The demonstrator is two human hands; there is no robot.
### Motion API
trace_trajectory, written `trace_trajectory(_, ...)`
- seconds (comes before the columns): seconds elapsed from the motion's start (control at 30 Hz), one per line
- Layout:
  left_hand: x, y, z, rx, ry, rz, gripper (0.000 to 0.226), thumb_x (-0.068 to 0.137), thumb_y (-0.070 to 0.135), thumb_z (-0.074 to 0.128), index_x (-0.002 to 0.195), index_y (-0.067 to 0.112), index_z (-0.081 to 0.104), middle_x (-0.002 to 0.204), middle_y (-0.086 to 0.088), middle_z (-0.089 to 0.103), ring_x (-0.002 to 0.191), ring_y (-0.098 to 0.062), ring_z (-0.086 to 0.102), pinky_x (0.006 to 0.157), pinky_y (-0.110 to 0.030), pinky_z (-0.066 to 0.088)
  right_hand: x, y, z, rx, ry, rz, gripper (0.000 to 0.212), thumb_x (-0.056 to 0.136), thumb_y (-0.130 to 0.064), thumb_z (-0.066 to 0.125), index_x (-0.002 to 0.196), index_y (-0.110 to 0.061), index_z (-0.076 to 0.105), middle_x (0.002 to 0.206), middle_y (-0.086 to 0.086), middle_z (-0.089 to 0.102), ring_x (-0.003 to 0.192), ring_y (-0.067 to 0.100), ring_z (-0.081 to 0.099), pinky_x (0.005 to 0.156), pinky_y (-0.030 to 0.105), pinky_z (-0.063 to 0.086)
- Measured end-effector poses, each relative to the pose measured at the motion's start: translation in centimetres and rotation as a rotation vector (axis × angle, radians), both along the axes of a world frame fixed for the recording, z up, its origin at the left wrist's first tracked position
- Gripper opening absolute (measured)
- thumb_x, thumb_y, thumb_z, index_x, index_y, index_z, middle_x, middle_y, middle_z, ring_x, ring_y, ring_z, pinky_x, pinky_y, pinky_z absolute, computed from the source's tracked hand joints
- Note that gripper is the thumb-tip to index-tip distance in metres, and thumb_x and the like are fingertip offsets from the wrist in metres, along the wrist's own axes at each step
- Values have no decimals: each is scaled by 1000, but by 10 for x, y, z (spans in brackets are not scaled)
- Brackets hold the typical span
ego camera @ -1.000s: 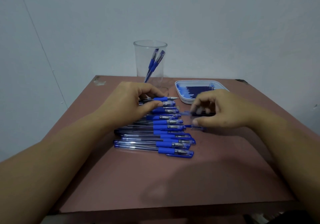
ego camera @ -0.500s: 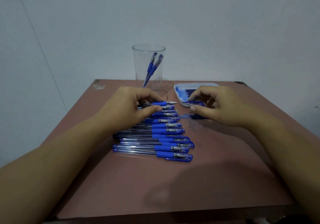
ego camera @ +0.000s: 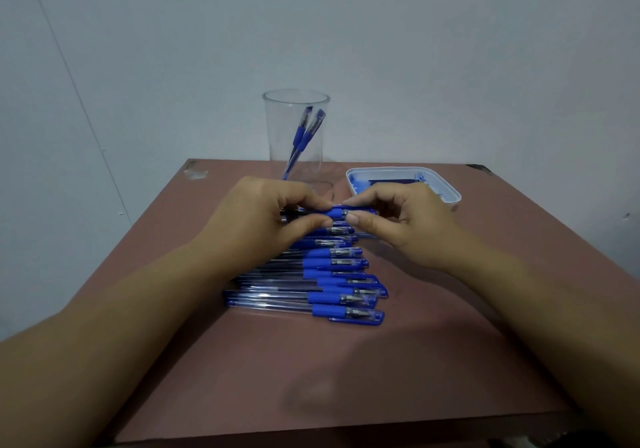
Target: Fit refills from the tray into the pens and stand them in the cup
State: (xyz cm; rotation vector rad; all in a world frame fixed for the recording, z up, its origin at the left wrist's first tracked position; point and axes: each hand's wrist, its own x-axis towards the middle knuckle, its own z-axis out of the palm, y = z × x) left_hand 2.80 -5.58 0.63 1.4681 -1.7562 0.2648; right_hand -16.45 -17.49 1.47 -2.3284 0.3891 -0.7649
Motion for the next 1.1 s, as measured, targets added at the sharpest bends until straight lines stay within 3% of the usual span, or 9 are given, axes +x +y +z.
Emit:
trace_trajectory(0.1,0,-1,0,-41,-61,-29,21,81,35,75,94,19,78,79,9,74,72,-3,65,61,-19,51,2,3,-4,71,-3,-9,13,85,-30,69,97,-32,71,88,-8,74,84,14,69,80,38,57)
trace_trajectory(0.23,-1,-1,0,-46,-101,-31,19,81,31,75,94,18,77,79,9,73,68,-3,65,61,-17,52,3,6,-4,110,-18,-13,12,87,-23,70,96,-31,72,89,-7,74,85,14,69,81,38,57)
trace_trajectory(0.33,-6,-3,3,-15,48,-9,17,82,28,77,98,22,76,79,23,66,74,5,63,64,-7,46,7,11,1,160,-112,-28,12,89,-17,67,95,-27,71,88,2,73,82,19,68,74,34,58)
trace_trajectory(0.47,-9,-6,12,7,182,39,31,79,34,76,109,24,70,90,28,61,85,11,60,74,-4,44,16,9,14,443,-278,-81,13,91,-7,64,96,-18,67,87,8,70,71,10,63,60,19,53)
trace_trajectory(0.57,13,-6,26,3,136,184,69,70,57,70,130,28,56,119,15,57,106,3,51,89,-16,42,18,-7,30,376,-354,-181,16,91,-9,65,94,-24,64,83,4,70,72,12,63,71,24,55)
trace_trajectory(0.7,52,-15,46,16,101,312,97,64,54,82,145,25,38,144,1,44,128,-12,43,104,-35,41,26,-27,61,267,-502,-242,28,91,-9,64,96,-27,44,80,9,62,74,22,54,73,32,47)
trace_trajectory(0.87,77,-36,43,103,14,261,100,62,47,87,146,25,37,151,-2,37,138,-16,36,112,-41,37,44,-45,88,282,-616,-252,32,91,-10,64,94,-25,36,77,3,63,71,19,52,71,29,46)
trace_trajectory(1.0,77,-47,36,58,114,197,96,62,38,90,141,22,39,142,3,47,128,-10,46,103,-35,46,55,-58,99,246,-667,-284,30,91,-10,64,96,-23,37,78,3,63,68,16,51,66,23,46)
trace_trajectory(1.1,73,-52,32,51,198,143,97,61,34,91,141,25,36,140,3,49,123,-7,51,97,-28,48,67,-65,97,78,-548,-277,29,89,-12,67,99,-20,41,76,0,63,59,5,49,63,20,44)
